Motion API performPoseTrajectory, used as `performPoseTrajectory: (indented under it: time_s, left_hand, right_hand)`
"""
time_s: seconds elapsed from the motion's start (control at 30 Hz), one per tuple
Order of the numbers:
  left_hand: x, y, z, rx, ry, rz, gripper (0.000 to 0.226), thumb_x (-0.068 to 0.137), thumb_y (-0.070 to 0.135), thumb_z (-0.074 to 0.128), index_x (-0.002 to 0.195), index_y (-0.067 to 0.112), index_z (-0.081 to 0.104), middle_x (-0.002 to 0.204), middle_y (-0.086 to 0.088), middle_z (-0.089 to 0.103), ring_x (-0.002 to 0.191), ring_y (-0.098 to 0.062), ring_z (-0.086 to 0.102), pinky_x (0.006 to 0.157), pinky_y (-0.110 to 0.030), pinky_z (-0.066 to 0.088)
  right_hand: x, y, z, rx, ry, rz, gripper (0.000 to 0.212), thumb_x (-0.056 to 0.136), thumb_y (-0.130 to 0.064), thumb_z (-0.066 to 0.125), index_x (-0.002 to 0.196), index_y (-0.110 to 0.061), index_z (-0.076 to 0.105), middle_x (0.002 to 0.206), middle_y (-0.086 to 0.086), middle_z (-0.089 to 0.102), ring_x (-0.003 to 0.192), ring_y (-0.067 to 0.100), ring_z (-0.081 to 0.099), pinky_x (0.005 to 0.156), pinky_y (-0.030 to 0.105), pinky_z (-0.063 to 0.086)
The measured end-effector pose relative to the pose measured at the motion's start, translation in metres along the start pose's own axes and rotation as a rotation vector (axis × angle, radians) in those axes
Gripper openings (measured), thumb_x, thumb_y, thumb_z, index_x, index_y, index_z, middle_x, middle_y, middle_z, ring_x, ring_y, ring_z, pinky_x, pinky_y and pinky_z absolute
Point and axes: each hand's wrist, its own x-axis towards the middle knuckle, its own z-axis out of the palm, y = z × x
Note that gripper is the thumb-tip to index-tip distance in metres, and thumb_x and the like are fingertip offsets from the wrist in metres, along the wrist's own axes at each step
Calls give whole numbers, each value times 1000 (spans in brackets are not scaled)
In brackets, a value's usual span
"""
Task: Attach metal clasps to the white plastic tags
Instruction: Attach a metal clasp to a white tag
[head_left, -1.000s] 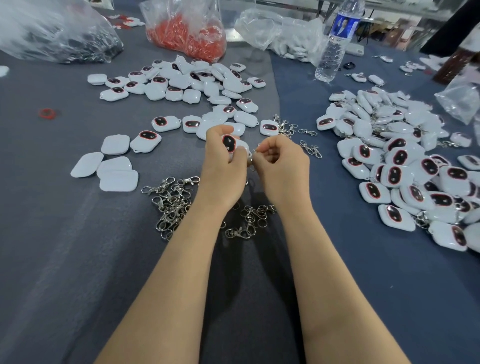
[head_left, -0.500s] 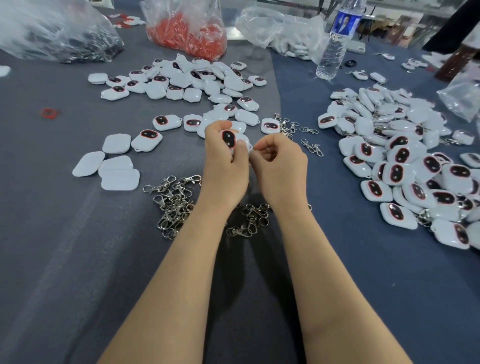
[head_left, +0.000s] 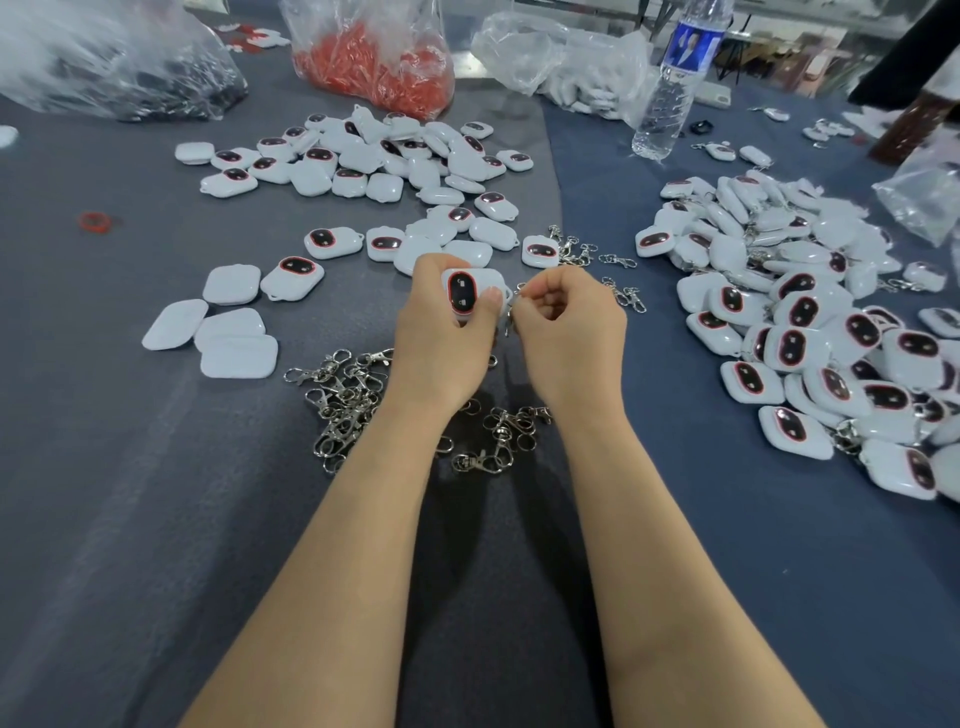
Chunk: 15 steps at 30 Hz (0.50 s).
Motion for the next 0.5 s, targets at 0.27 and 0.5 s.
performPoseTrajectory:
  time_s: [0.27,0.5]
  left_hand:
    - [0,-1,1,5,19,-13,22,89,20,61,104,22,45,84,12,53,72,-1,53,60,-12,39]
    - [-1,0,3,-7,32,-22,22,88,19,62,103,20,46,89,3,58,74,-13,60,58,-10,42]
  right_hand:
    - [-1,0,2,-3,6,21,12,80,-5,59,77,-17,60,74,-1,62,61,4,51,60,9,43]
    - [-1,0,3,-1,0,26,11,82,-6,60,78,-16,60,75,0,63,65,7,56,61,12,46]
